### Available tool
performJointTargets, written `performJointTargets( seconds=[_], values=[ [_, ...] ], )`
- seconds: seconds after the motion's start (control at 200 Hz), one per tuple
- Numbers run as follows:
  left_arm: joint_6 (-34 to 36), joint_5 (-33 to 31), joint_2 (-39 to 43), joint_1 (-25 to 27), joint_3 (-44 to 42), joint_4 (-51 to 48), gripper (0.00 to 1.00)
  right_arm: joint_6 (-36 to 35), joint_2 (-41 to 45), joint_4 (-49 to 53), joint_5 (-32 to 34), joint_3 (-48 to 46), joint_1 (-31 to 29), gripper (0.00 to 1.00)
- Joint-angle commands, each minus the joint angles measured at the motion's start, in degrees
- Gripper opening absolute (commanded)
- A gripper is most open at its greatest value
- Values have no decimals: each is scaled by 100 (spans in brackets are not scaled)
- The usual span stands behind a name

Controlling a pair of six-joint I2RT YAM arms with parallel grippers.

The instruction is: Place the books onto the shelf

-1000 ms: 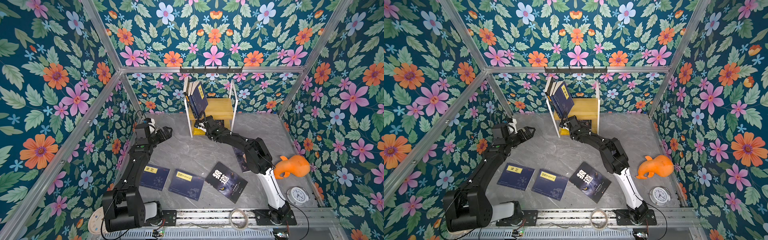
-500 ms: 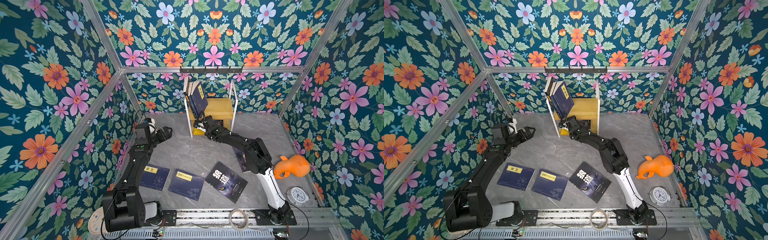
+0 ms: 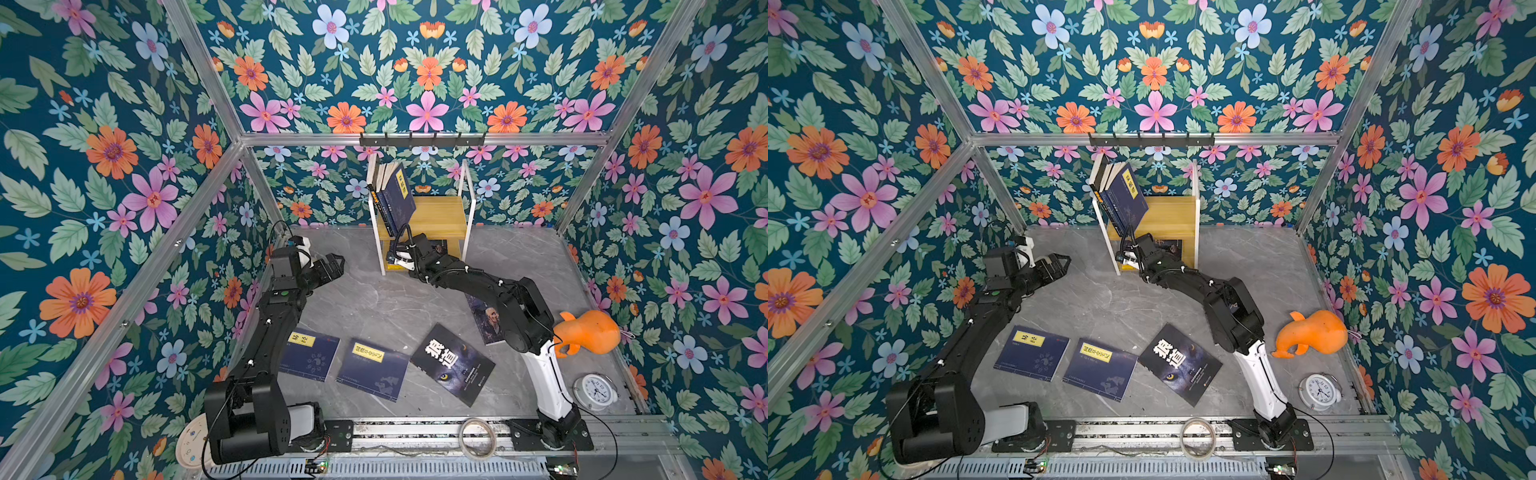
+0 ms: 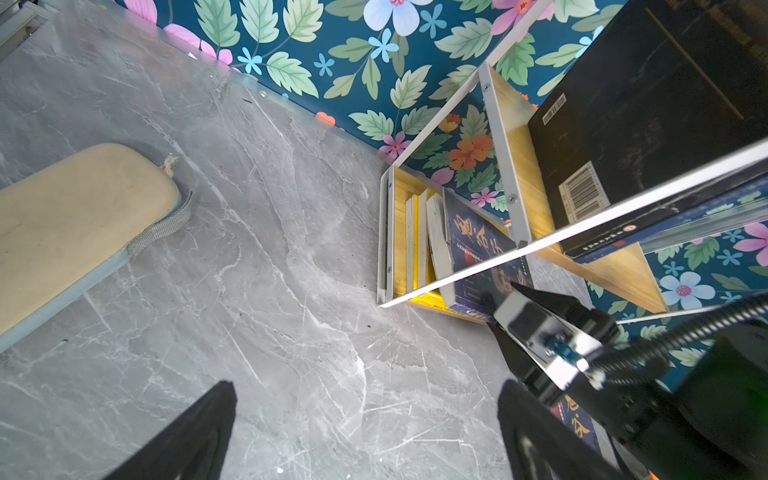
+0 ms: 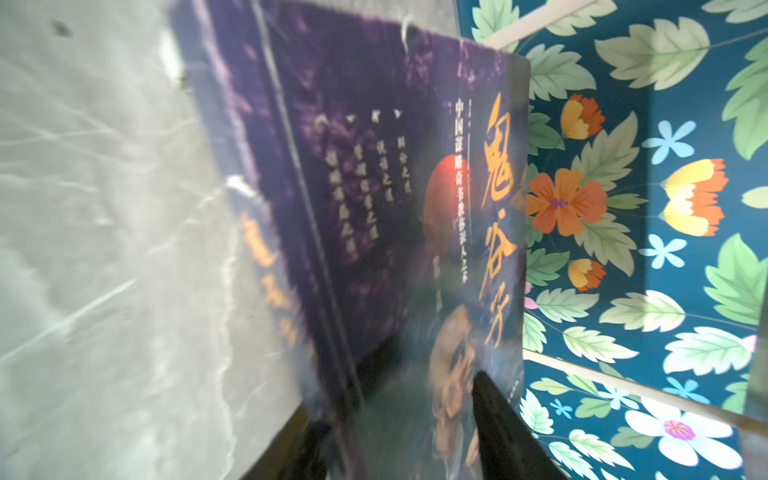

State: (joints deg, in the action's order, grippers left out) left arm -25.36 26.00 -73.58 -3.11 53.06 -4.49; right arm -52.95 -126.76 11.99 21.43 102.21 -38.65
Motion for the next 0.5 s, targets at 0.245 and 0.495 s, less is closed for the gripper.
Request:
performJointTargets(
  seconds=[0.245, 0.495],
  values=[
    [58, -38, 37, -1, 3, 18, 100, 96, 401, 1037, -1101, 65, 107, 60],
    [58, -46, 72, 0, -6, 1, 100, 39, 186, 1377, -1306, 301, 244, 58]
  ],
)
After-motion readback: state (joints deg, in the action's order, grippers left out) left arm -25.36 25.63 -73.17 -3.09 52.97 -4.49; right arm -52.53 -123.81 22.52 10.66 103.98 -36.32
